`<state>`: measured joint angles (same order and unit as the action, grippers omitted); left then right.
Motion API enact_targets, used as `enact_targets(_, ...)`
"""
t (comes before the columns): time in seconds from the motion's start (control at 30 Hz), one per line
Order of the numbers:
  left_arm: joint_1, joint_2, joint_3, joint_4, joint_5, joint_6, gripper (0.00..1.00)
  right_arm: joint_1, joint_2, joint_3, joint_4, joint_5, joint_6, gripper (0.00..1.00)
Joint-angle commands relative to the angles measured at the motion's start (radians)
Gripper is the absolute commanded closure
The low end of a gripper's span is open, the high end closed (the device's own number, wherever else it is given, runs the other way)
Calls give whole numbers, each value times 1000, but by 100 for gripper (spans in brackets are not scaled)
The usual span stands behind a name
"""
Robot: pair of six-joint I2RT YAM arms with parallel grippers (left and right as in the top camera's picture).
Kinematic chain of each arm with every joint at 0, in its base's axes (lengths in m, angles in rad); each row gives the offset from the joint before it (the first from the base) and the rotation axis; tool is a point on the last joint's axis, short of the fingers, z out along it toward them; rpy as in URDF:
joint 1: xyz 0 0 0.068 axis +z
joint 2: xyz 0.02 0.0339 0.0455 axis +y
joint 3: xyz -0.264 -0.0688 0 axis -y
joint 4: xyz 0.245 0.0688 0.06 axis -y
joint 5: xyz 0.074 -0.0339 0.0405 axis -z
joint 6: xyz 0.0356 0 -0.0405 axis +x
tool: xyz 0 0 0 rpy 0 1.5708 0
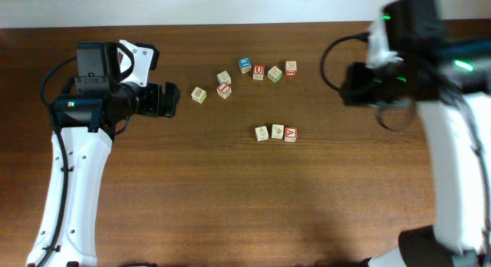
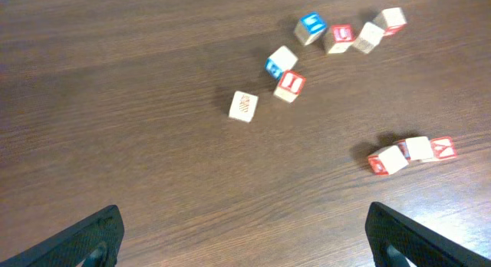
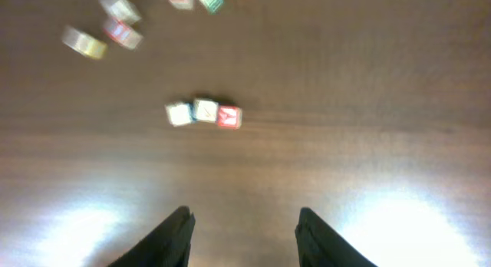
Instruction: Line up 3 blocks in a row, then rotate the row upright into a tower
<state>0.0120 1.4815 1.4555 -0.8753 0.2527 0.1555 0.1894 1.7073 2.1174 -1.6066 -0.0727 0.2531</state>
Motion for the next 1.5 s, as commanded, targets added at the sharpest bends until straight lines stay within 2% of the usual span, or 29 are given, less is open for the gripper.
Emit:
enact_targets(0.0, -3, 8, 18, -19, 66, -13, 1, -8, 40, -338, 193, -2, -10, 58)
enact_targets(0.1, -3, 62, 18, -43, 62, -63, 1, -8, 77, -655, 535, -52, 55, 64)
enact_targets(0.17, -3, 122, 18, -42, 62, -105, 1, -6, 103, -794, 739, -95, 108, 68)
enact_targets(0.23, -4, 161, 18, -47, 70, -111, 1, -6, 145, -840, 839, -130, 143, 70)
enact_targets(0.4, -50, 172, 18, -43, 69, -110, 1, -6, 231, -845, 886, -187, 202, 70)
enact_targets(0.57, -117, 176, 18, -43, 64, -111, 1, 21, 243, -845, 916, -208, 279, 71)
enact_targets(0.67, -153, 240, 18, -53, 63, -145, 1, 54, 280, -845, 964, -212, 306, 71)
enact_targets(0.83, -202, 309, 18, -58, 51, -145, 2, 101, 280, -843, 1061, -238, 277, 71)
enact_targets(0.97, -144, 310, 27, 7, -61, -198, 0, 80, 279, -698, 953, -229, 165, 64)
enact_targets(1.07, -37, 310, 34, 59, -147, -243, 1, 141, 280, -619, 996, -105, 170, 64)
enact_targets(1.13, 7, 310, 34, 67, -167, -243, 0, 215, 280, -619, 1054, 32, 171, 73)
enact_targets(1.2, 10, 310, 34, 67, -167, -249, 1, 264, 286, -619, 1065, 89, 174, 82)
enact_targets(1.27, 10, 310, 34, 65, -164, -284, 1, 304, 323, -619, 1085, 90, 176, 85)
enact_targets(1.33, 8, 314, 32, 48, -164, -345, 2, 324, 367, -619, 1081, 110, 239, 86)
enact_targets(1.47, 8, 356, 30, 41, -164, -346, 5, 330, 373, -620, 1061, 98, 246, 90)
